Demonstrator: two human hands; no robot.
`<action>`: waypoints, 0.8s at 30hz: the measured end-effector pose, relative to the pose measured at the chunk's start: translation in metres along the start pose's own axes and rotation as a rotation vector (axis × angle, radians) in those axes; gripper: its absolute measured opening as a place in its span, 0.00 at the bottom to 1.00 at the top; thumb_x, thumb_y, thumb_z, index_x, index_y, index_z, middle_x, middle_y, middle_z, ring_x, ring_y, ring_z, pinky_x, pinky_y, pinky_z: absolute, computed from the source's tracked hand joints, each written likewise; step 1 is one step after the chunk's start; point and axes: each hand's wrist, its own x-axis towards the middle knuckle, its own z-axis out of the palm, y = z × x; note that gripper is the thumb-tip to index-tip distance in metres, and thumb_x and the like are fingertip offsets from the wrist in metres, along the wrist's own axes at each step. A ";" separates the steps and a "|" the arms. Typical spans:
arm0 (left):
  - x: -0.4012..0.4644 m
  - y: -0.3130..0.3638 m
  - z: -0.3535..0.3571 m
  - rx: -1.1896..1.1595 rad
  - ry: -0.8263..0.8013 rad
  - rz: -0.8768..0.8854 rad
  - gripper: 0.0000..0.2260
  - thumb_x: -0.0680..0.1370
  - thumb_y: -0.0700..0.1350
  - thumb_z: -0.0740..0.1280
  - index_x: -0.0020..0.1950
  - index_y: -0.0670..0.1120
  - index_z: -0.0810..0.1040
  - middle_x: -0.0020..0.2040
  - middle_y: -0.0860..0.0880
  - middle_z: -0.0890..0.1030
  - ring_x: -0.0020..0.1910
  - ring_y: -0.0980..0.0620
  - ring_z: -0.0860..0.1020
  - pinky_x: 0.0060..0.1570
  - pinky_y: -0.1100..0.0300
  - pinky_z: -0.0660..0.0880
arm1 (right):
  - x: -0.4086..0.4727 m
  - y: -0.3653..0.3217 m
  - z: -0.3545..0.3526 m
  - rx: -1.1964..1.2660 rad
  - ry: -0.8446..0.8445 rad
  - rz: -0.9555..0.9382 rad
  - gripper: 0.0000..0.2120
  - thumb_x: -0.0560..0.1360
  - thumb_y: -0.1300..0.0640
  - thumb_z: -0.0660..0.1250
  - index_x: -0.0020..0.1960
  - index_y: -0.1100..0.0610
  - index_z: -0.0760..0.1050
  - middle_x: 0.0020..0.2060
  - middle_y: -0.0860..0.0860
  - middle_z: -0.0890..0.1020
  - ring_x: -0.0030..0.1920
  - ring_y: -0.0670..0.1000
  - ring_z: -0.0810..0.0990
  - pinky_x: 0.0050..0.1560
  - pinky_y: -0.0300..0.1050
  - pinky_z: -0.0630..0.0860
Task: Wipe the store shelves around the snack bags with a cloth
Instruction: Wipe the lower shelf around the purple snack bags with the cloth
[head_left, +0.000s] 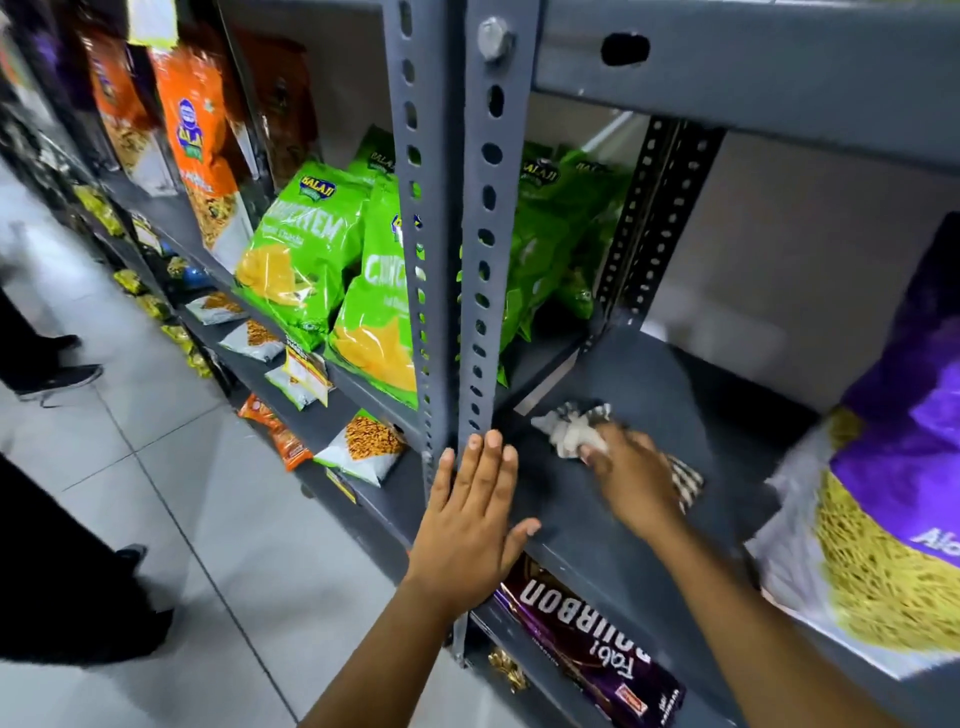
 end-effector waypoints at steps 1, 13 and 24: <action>0.001 -0.003 -0.005 -0.008 0.035 0.001 0.29 0.79 0.58 0.45 0.73 0.42 0.42 0.75 0.47 0.35 0.74 0.49 0.42 0.72 0.49 0.40 | 0.000 -0.001 -0.004 0.085 0.031 0.017 0.14 0.76 0.54 0.61 0.59 0.58 0.71 0.52 0.66 0.78 0.53 0.66 0.76 0.54 0.58 0.73; 0.081 -0.026 -0.004 -0.205 0.405 -0.140 0.36 0.77 0.58 0.54 0.72 0.43 0.37 0.74 0.48 0.33 0.74 0.47 0.40 0.71 0.44 0.48 | 0.088 0.048 -0.018 0.014 0.017 0.264 0.29 0.68 0.40 0.60 0.62 0.57 0.68 0.60 0.65 0.76 0.59 0.64 0.75 0.61 0.57 0.73; 0.082 -0.028 -0.003 -0.198 0.397 -0.148 0.36 0.77 0.61 0.52 0.72 0.44 0.36 0.74 0.49 0.33 0.74 0.48 0.39 0.73 0.49 0.42 | 0.006 -0.017 -0.019 0.176 -0.145 -0.137 0.09 0.78 0.59 0.59 0.57 0.52 0.70 0.51 0.47 0.78 0.51 0.43 0.78 0.47 0.21 0.70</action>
